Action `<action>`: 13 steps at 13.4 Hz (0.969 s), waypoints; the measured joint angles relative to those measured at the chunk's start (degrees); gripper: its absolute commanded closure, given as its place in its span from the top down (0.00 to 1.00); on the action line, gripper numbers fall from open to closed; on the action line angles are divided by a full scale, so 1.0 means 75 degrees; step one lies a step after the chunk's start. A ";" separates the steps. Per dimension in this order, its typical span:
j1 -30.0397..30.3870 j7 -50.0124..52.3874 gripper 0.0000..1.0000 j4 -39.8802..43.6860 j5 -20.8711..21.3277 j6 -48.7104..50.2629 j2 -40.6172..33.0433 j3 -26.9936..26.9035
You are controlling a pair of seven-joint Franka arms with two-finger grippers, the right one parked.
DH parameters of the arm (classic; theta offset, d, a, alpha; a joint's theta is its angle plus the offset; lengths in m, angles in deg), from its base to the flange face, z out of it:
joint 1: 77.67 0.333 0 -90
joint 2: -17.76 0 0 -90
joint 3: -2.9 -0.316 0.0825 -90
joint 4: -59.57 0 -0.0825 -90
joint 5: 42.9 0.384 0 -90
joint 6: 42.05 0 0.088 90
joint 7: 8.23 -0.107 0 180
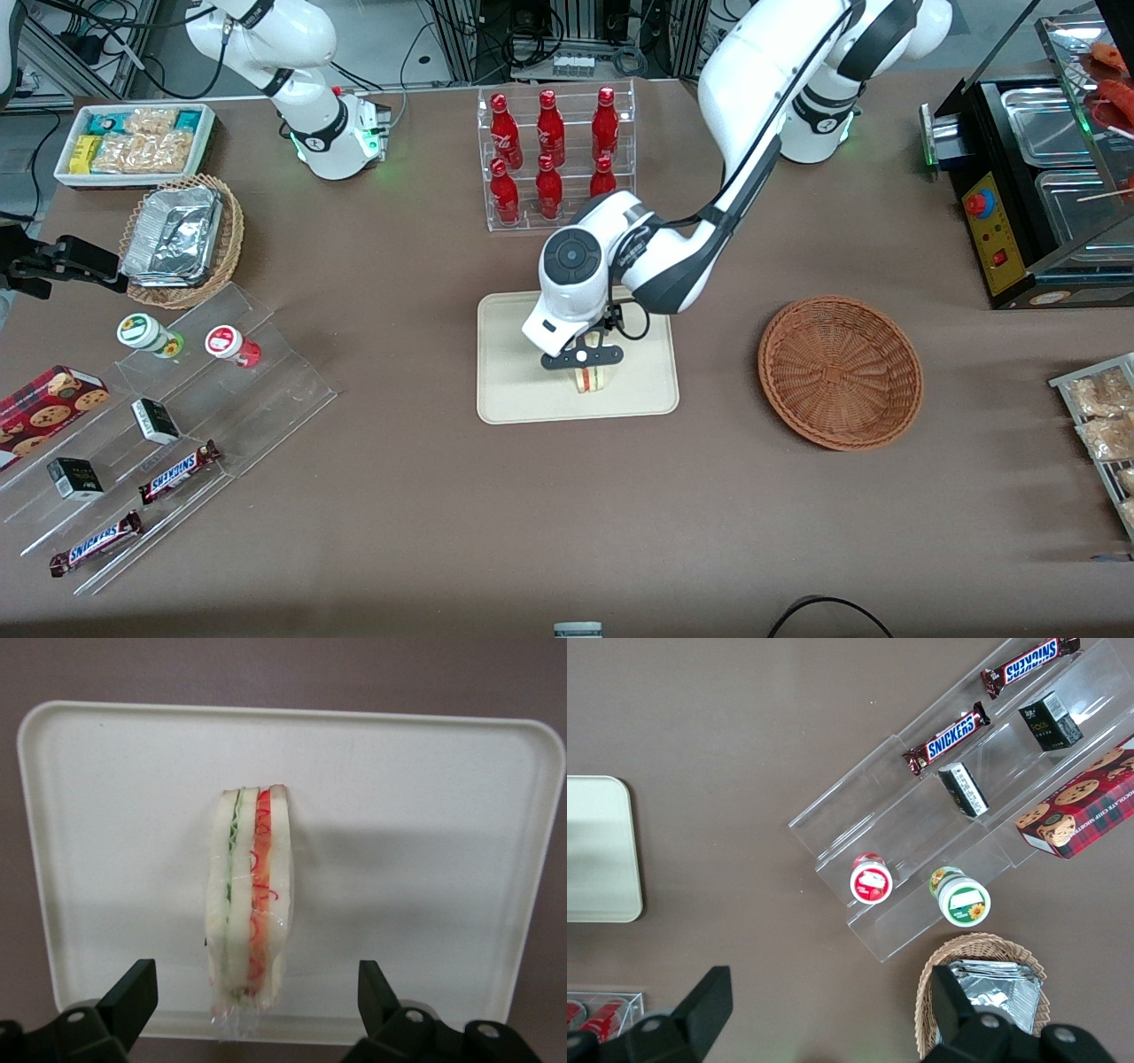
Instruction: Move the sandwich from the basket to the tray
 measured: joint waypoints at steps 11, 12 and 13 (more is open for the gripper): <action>0.1738 -0.2148 1.00 0.0051 -0.0076 0.1404 -0.1291 -0.0123; 0.1973 -0.2292 1.00 0.0050 -0.0188 0.1565 -0.1384 -0.0121; 0.2250 -0.2630 1.00 0.0045 -0.0352 0.1788 -0.1510 -0.0117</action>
